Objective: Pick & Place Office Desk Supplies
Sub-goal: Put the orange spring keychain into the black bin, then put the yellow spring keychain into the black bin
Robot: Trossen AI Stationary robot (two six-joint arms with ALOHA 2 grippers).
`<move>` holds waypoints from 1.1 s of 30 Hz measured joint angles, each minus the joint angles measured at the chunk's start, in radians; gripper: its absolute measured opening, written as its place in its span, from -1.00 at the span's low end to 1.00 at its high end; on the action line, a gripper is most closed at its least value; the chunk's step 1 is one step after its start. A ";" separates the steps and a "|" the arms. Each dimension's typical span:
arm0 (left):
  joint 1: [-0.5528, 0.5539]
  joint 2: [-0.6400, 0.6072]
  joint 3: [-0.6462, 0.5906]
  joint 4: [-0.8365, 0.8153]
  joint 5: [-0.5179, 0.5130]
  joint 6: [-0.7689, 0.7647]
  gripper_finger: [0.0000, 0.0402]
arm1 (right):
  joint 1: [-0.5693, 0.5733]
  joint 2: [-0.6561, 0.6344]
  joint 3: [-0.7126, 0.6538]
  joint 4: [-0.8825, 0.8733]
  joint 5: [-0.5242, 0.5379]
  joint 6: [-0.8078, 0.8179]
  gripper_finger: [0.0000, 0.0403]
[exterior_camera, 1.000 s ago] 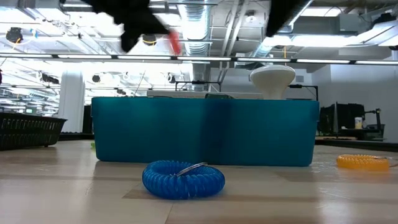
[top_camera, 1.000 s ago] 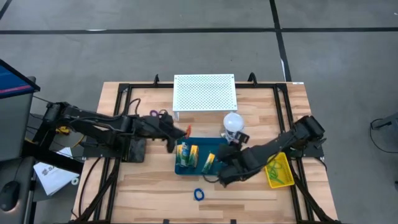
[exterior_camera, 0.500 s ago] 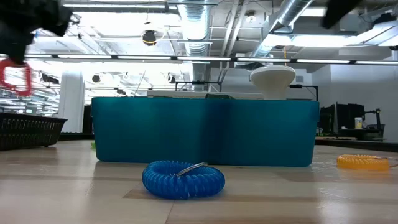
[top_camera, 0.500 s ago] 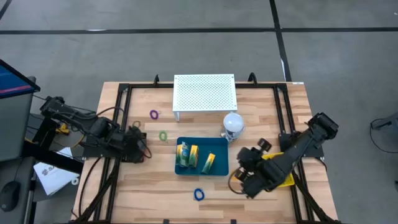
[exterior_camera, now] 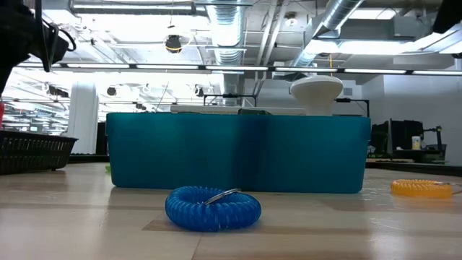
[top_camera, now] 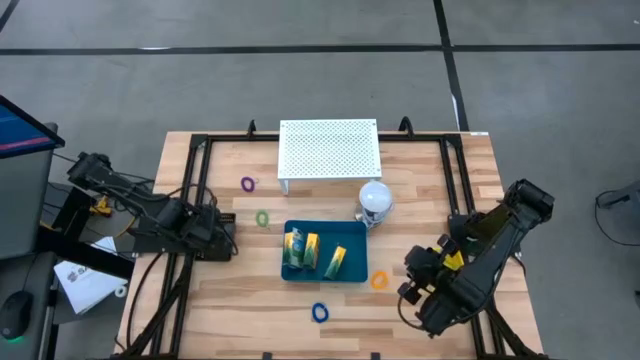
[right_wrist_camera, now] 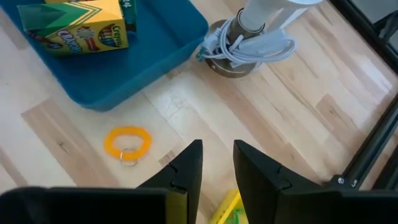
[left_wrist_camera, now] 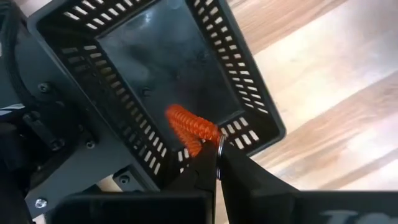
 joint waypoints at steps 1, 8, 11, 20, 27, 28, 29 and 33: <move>0.000 0.009 0.000 -0.002 0.000 0.000 -1.00 | 0.004 0.001 0.000 0.000 0.001 0.000 -0.57; 0.000 0.033 0.000 -0.001 0.004 0.000 -0.99 | 0.031 -0.012 -0.009 0.000 0.009 0.023 -0.57; 0.001 0.034 0.000 0.000 0.004 0.000 -0.99 | 0.035 -0.026 -0.031 0.000 0.010 0.053 -0.57; 0.000 0.033 0.000 -0.001 -0.004 -0.024 -0.87 | 0.035 -0.031 -0.035 0.000 0.018 0.060 -0.57; 0.001 0.032 0.000 -0.003 -0.024 -0.045 -0.27 | 0.035 -0.031 -0.035 0.000 0.018 0.068 -0.57; 0.000 0.032 0.000 -0.003 -0.024 -0.045 -0.18 | 0.035 -0.031 -0.035 0.000 0.018 0.068 -0.57; 0.001 0.032 0.000 -0.003 -0.024 -0.045 -0.09 | 0.035 -0.031 -0.035 0.000 0.018 0.068 -0.57; 0.001 0.032 0.001 -0.003 -0.026 -0.045 0.19 | 0.035 -0.031 -0.035 0.000 0.018 0.068 -0.57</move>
